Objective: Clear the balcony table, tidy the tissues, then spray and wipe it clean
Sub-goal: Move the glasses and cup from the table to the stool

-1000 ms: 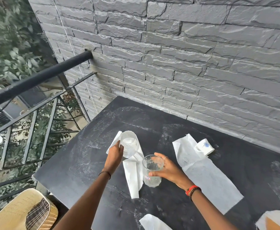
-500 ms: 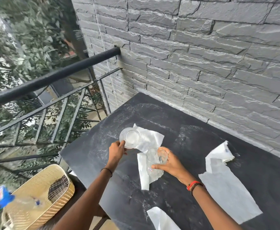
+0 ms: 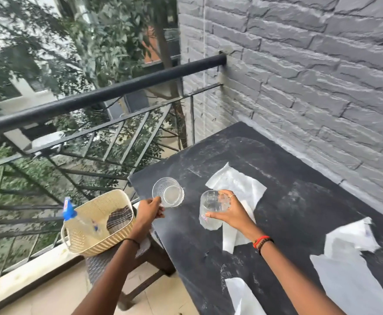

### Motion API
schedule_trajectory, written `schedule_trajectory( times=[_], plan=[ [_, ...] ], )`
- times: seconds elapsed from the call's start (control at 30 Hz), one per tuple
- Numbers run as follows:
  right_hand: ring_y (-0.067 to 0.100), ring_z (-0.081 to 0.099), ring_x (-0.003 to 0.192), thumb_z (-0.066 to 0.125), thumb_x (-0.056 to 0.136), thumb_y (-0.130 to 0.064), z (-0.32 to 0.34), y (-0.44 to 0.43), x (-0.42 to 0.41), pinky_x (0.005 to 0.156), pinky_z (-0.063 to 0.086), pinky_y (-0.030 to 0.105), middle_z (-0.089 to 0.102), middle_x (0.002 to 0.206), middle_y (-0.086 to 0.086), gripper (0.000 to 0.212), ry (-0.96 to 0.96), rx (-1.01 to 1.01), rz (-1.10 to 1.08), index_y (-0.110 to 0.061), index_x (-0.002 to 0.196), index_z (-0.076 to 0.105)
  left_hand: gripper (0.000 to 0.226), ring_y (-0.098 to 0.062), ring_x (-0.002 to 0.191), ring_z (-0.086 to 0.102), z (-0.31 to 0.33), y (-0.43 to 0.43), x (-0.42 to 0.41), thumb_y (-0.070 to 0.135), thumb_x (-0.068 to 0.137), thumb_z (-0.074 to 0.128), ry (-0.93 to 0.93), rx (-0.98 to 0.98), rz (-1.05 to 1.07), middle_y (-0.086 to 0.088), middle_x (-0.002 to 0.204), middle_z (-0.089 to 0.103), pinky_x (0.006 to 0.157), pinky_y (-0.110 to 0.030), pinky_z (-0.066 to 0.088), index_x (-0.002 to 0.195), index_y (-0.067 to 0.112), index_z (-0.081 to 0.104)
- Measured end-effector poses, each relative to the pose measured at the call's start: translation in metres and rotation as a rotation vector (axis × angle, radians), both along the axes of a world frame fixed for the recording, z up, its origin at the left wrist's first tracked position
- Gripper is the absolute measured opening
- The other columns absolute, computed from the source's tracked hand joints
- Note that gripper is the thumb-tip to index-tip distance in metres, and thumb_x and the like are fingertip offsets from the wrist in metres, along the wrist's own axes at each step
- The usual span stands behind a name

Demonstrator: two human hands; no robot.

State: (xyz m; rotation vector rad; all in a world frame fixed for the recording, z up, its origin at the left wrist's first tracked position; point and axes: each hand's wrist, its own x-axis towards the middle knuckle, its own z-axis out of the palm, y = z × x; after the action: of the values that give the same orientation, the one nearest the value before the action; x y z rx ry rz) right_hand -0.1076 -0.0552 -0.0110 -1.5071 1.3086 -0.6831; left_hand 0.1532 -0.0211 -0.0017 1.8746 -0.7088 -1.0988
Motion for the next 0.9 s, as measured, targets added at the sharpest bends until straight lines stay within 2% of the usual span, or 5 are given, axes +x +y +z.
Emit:
schedule_trajectory(
  times=[0.13,0.4,0.57,0.73,0.9],
  plan=[
    [0.008,0.050,0.113,0.091,0.054,-0.030,0.005,-0.004,0.048,0.101,0.040,0.024,0.052,0.122,-0.003,0.089,0.000,-0.023,0.059,-0.017,0.128,0.043,0.034,-0.007,0.033,0.048,-0.007,0.033,0.041,0.010,0.092,0.048,-0.015,0.014,0.060,0.004,0.036,0.051,0.064,-0.036,0.049,0.059,0.005,0.056],
    [0.012,0.049,0.117,0.091,0.056,-0.028,-0.001,0.011,0.156,0.099,0.040,0.023,0.051,0.125,0.000,0.087,-0.019,-0.054,0.214,-0.016,0.127,0.042,0.034,-0.010,0.036,0.047,-0.024,0.107,0.117,0.014,0.094,0.055,-0.082,0.105,0.234,-0.001,0.042,0.052,0.037,-0.014,0.040,0.062,0.004,0.059],
    [0.006,0.046,0.116,0.090,0.058,-0.026,-0.016,0.035,0.220,0.098,0.036,0.015,0.047,0.125,-0.004,0.094,-0.015,-0.038,0.356,-0.015,0.136,0.038,0.029,-0.020,0.046,0.047,-0.059,0.156,0.156,0.011,0.091,0.058,-0.027,0.174,0.358,-0.003,0.041,0.050,0.052,-0.028,0.049,0.065,-0.001,0.059],
    [0.010,0.043,0.122,0.089,0.056,-0.036,-0.048,0.058,0.268,0.106,0.035,0.022,0.043,0.134,-0.001,0.093,0.088,-0.065,0.476,-0.016,0.134,0.041,0.039,-0.026,0.056,0.055,-0.107,0.193,0.179,0.013,0.090,0.059,0.052,0.274,0.441,-0.015,0.051,0.057,0.075,-0.052,0.058,0.055,-0.003,0.062],
    [0.015,0.039,0.126,0.085,0.057,-0.043,-0.090,0.080,0.298,0.107,0.035,0.028,0.041,0.140,-0.004,0.094,0.213,-0.108,0.522,-0.024,0.136,0.038,0.030,-0.023,0.059,0.058,-0.148,0.200,0.192,0.013,0.092,0.056,0.085,0.346,0.504,-0.011,0.062,0.059,0.069,-0.040,0.059,0.063,0.007,0.058]
  ],
)
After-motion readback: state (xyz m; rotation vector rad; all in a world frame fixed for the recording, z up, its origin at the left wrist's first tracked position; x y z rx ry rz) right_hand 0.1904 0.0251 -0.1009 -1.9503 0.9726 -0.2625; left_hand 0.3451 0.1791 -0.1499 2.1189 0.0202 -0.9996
